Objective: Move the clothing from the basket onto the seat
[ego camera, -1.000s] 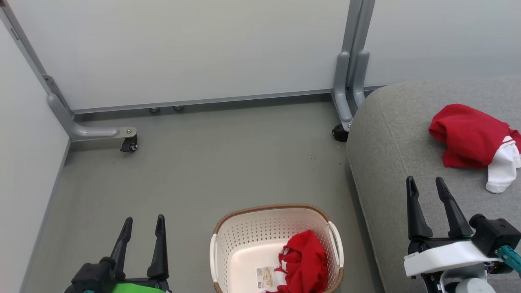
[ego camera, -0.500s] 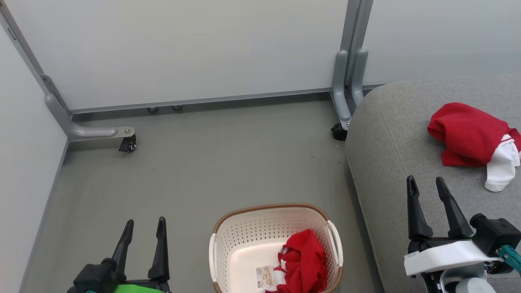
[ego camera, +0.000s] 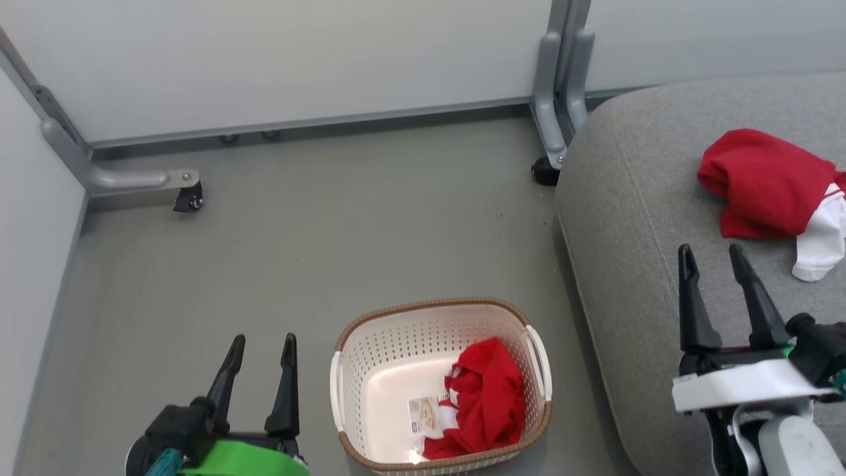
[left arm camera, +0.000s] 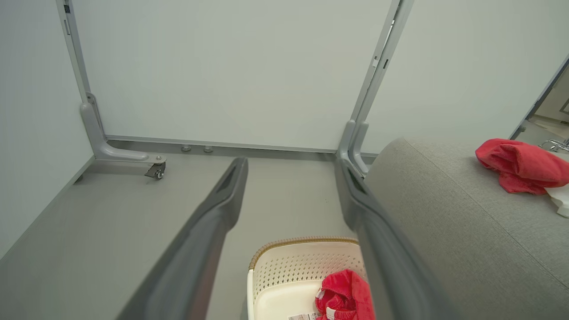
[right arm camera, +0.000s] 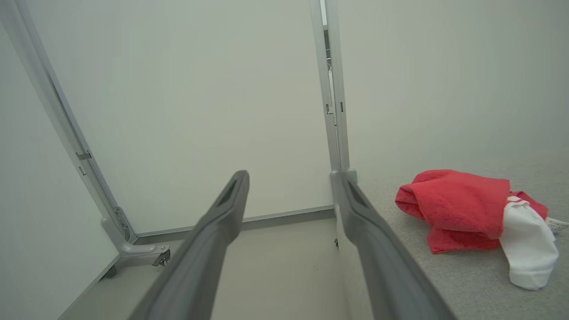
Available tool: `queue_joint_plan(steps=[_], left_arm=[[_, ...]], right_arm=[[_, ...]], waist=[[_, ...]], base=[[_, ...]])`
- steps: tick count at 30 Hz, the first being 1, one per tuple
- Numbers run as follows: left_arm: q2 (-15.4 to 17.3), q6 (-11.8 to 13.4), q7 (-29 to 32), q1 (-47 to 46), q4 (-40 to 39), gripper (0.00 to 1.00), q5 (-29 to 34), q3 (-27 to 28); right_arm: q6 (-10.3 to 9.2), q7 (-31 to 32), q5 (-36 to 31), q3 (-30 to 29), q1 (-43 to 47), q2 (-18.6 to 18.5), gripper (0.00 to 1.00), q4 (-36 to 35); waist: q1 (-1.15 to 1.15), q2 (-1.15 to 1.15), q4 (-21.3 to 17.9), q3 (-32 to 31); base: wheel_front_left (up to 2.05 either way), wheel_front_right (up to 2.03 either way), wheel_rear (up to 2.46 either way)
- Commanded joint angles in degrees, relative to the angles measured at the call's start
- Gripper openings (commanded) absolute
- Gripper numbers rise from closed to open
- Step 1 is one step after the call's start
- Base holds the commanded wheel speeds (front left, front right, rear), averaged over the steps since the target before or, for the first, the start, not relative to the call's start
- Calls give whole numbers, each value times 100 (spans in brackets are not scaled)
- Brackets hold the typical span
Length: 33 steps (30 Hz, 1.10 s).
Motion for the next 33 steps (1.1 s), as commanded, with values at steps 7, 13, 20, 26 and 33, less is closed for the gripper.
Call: queue_joint_plan(steps=[7, 13, 20, 26, 33], left_arm=[[18, 3, 0, -1014, 394, 100, 230, -448], [146, 4, 1, -1873, 1282, 100, 236, -1040], [501, 4, 0, -3061, 2577, 100, 47, -2383], [694, 4, 0, -4089, 3775, 100, -318, -3426], [729, 4, 0, -4836, 4579, 100, -756, -4406]], right_arm=[[0, -3, -89, -191, -810, -112, 100, -367], [0, -2, -74, -427, -1207, -73, 100, -637], [0, -3, -113, -423, -1530, 82, 100, -876], [0, -3, -151, -220, -1665, 189, 100, -935], [0, -3, -103, -53, -1781, 250, 100, -1026]], waist=[[0, 0, -716, 1671], [0, 0, -1041, 2543], [0, 0, -1373, 3518], [0, 0, -1662, 4252], [0, 0, -2014, 4832]], base=[[0, 0, 0], [0, 0, 0], [0, 0, 0], [0, 0, 0], [0, 0, 0]])
